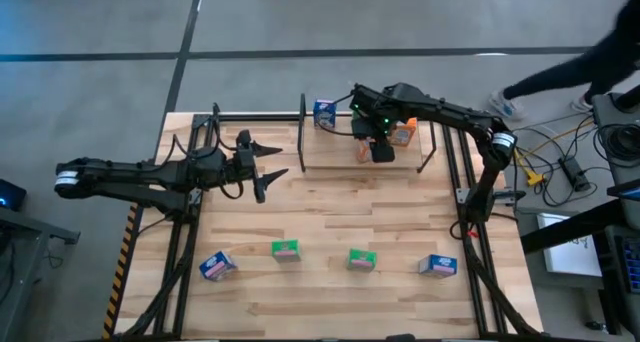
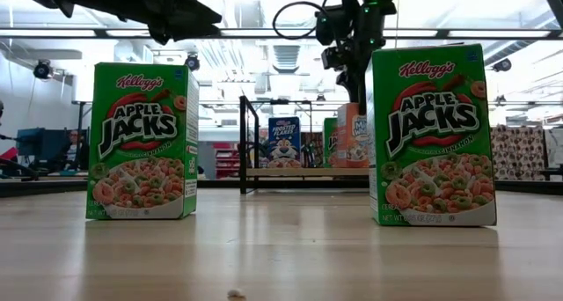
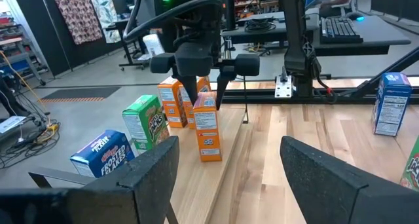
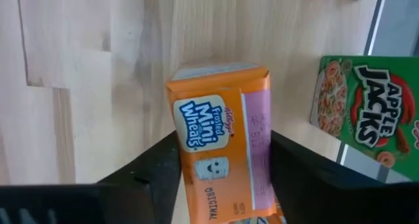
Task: Stack cereal on shelf
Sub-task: Put the orange cereal box aligned with the other orange cereal boxes on the shelf
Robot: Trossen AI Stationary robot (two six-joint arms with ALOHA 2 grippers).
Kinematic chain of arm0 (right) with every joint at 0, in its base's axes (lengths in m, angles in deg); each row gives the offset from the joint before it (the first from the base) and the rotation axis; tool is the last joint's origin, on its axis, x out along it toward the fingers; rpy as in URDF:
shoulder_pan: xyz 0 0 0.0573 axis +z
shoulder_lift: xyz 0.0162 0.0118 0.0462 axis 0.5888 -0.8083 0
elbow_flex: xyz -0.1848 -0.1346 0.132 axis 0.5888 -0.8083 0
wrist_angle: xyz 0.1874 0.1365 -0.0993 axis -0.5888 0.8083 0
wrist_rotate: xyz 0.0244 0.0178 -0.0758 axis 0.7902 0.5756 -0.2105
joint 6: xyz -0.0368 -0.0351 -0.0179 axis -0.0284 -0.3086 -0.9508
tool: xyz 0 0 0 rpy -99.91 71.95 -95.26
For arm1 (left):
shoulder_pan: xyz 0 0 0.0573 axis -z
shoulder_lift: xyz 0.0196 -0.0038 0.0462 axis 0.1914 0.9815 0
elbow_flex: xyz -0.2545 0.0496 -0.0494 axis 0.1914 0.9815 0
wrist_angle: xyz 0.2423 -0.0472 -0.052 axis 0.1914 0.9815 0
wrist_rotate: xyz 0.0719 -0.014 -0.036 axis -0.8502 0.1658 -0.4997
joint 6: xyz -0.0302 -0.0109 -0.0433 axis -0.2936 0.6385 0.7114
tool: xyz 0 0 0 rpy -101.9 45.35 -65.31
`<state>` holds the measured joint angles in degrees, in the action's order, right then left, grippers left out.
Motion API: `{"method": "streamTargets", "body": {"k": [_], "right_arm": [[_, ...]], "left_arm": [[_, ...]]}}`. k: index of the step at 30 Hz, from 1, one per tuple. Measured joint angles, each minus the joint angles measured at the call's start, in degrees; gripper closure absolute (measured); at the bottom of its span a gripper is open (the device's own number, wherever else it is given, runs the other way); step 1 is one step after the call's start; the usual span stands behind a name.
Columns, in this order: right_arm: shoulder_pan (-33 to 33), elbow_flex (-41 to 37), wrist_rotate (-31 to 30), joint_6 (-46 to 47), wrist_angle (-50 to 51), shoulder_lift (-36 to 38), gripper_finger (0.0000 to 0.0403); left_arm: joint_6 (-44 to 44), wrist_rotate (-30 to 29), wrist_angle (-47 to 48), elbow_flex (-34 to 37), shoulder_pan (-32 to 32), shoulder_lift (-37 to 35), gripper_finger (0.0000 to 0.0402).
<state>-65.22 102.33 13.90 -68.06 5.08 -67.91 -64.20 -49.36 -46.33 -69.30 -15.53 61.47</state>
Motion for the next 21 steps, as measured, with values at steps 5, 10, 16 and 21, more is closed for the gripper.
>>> {"method": "streamTargets", "body": {"k": [5, 10, 16, 21], "right_arm": [[0.00, 0.00, 0.03, 1.05, 1.35, 0.03, 0.0236], [-0.21, 0.00, 1.44, 5.61, 6.77, 1.34, 0.0243], [-1.63, -0.77, 1.56, 11.59, 10.43, 4.77, 0.0243], [-3.62, -4.73, 1.52, 13.11, 9.02, 9.06, 0.0245]], "left_arm": [[0.00, 0.01, 0.01, 0.00, 0.00, 0.00, 0.0152], [0.19, 0.16, 0.11, 0.00, 0.00, 0.01, 0.0152], [0.61, 0.19, 1.13, 0.02, 0.00, 0.01, 0.0152], [1.20, 0.18, 1.48, 0.02, 0.00, 0.01, 0.0152]]}}
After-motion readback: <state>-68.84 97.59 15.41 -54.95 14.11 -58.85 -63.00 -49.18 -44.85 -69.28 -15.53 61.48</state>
